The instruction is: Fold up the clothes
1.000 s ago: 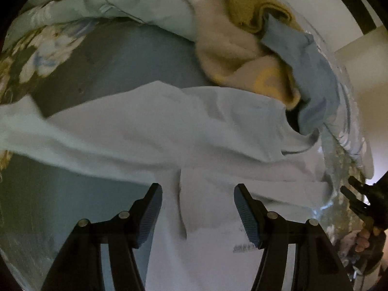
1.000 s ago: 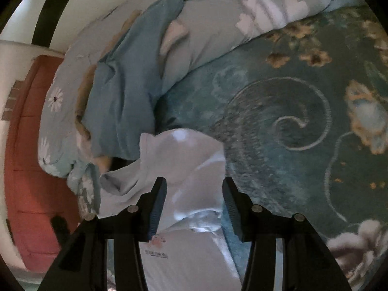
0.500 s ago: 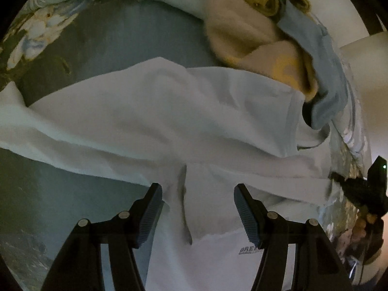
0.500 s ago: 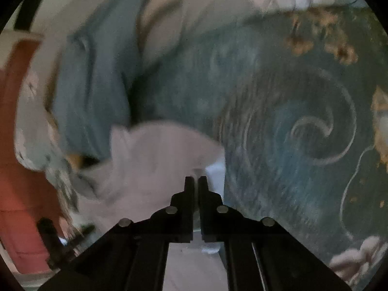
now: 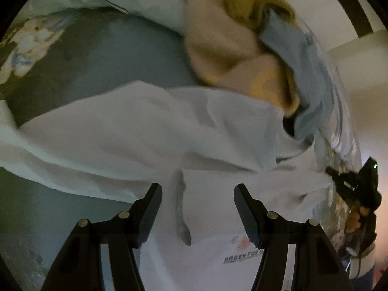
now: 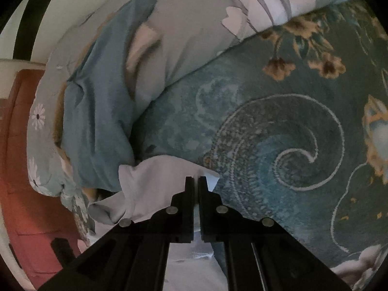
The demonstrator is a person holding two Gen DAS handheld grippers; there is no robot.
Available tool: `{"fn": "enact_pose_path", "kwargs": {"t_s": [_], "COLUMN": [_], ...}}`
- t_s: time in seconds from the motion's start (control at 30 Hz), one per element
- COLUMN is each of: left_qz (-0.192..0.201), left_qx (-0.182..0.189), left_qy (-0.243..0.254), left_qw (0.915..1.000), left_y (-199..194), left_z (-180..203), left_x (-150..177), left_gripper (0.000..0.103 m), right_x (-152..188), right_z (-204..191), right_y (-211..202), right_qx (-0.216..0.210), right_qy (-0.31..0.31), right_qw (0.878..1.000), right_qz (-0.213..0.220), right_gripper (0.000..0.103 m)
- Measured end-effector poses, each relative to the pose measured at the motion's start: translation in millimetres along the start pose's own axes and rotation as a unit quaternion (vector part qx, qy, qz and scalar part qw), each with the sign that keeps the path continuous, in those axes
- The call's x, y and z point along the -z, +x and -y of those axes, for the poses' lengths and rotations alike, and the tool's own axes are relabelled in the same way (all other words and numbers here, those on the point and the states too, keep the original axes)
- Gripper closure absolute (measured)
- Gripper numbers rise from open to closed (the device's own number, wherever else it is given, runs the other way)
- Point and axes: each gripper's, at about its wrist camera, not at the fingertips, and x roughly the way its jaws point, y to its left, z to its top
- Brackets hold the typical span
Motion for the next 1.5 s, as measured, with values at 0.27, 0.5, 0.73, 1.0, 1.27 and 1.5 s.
{"fn": "enact_pose_path", "kwargs": {"t_s": [0.27,0.5,0.73,1.0,1.27,1.5], "left_qz": [-0.017,0.019,0.105,0.104,0.114,0.133], "left_qx": [0.026,0.062,0.080,0.061,0.063,0.055], "left_qy": [-0.021,-0.056,-0.058,-0.060,-0.040,0.012], "left_qw": [0.9993,0.9963,0.9895,0.9909,0.9907,0.9895], "left_y": [15.2,1.3,-47.5,-34.9,-51.9,-62.5], "left_z": [-7.8,-19.7,-5.2,24.9,18.9,37.0], "left_x": [17.0,34.2,5.5,-46.0,-21.3,-21.9], "left_gripper": [0.039,0.097,0.098,0.098,0.098,0.098], "right_x": [3.1,3.9,15.2,72.4,93.3,96.3], "right_z": [3.4,-1.6,-10.1,-9.4,-39.2,-36.5], "right_y": [-2.9,-10.7,-34.4,-35.1,-9.6,-24.2], "right_qx": [-0.008,-0.026,-0.055,-0.031,0.061,0.072], "right_qy": [0.000,-0.019,-0.064,-0.181,-0.296,-0.308], "right_qw": [1.000,0.999,0.996,0.983,0.953,0.948], "right_qz": [-0.008,-0.007,0.014,-0.011,-0.004,0.039], "right_gripper": [0.098,0.098,0.062,0.062,0.078,0.102]}}
